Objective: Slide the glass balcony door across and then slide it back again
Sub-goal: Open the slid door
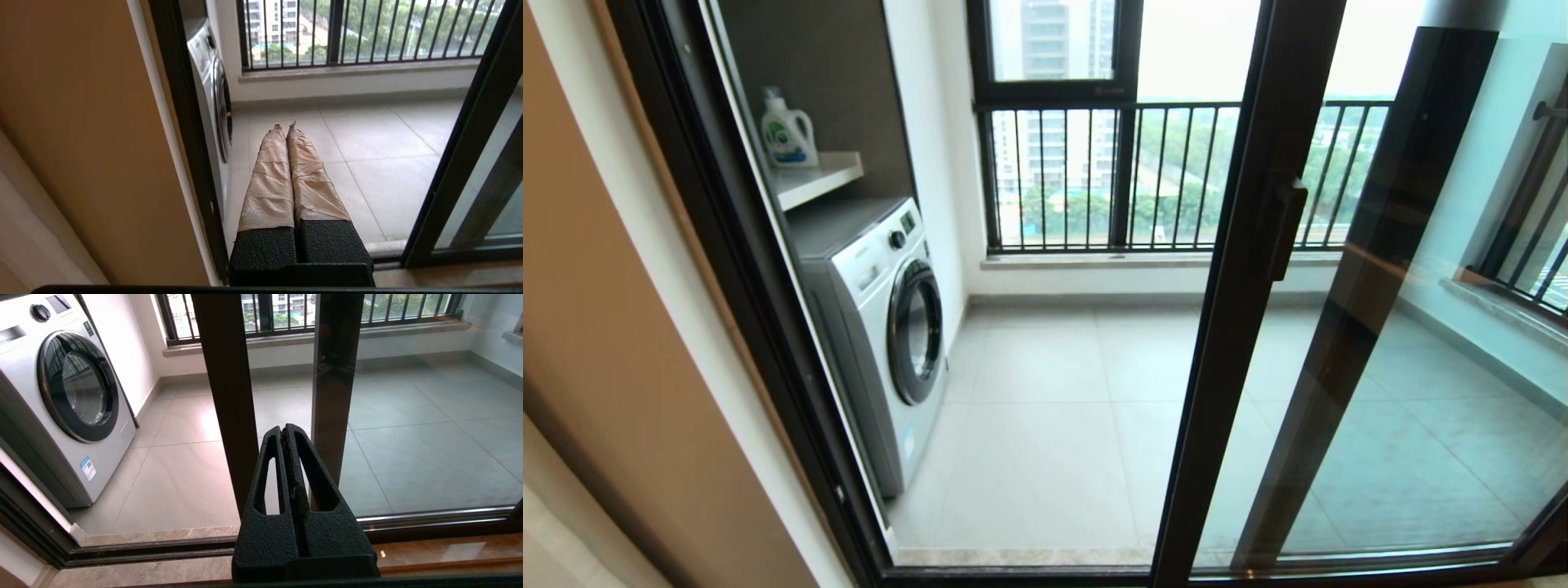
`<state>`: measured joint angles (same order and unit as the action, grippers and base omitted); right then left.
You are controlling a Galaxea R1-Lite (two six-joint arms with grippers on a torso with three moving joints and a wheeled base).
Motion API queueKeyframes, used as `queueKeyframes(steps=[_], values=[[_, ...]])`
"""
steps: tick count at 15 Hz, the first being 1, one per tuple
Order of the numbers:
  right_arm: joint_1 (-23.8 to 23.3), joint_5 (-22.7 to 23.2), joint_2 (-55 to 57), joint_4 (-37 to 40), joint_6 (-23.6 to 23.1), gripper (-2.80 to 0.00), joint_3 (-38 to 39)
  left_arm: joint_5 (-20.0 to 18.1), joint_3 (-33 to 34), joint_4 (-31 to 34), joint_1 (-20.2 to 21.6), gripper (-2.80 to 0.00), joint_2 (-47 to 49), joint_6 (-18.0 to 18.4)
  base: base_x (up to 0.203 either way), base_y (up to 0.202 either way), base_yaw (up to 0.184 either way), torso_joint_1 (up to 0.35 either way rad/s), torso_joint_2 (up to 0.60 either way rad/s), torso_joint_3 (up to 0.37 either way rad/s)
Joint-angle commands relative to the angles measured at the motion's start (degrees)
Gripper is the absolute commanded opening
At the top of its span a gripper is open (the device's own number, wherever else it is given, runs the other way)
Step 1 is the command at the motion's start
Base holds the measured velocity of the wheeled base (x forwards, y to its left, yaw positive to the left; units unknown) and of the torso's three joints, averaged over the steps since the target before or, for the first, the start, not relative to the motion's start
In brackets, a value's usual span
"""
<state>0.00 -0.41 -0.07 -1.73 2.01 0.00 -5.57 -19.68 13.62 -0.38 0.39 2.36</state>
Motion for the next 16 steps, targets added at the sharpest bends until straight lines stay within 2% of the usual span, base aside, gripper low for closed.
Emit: queueKeyframes(steps=[1,3,4,6,7,11,16], values=[[0.0,0.0,0.1,0.0,0.0,-2.80,0.7,-0.2,12.3,-5.7,0.0,-2.80,-0.3,1.4,0.000,0.000,0.000,0.000,0.00,0.000],[0.0,0.0,0.1,0.0,0.0,-2.80,0.7,2.3,19.6,-11.4,0.0,-2.80,-0.3,5.3,0.000,0.000,0.000,0.000,0.00,0.000],[0.0,0.0,0.1,0.0,0.0,-2.80,0.7,2.9,19.8,-12.7,0.0,-2.80,-0.3,5.9,0.000,0.000,0.000,0.000,0.00,0.000],[0.0,0.0,0.1,0.0,0.0,-2.80,0.6,3.0,19.6,-13.2,0.0,-2.80,-0.3,3.4,0.000,0.000,0.000,0.000,0.00,0.000],[0.0,0.0,0.1,0.0,0.0,-2.80,0.7,2.9,19.6,-13.2,0.0,-2.80,-0.3,4.0,0.000,0.000,0.000,0.000,0.00,0.000],[0.0,0.0,0.1,0.0,0.0,-2.80,0.6,4.2,19.6,-13.3,0.0,-2.80,-0.3,0.7,0.000,0.000,0.000,0.000,0.00,0.000],[0.0,0.0,0.1,0.0,0.0,-2.80,0.6,5.0,19.7,-13.5,0.0,-2.80,-0.3,-0.1,0.000,0.000,0.000,0.000,0.00,0.000]])
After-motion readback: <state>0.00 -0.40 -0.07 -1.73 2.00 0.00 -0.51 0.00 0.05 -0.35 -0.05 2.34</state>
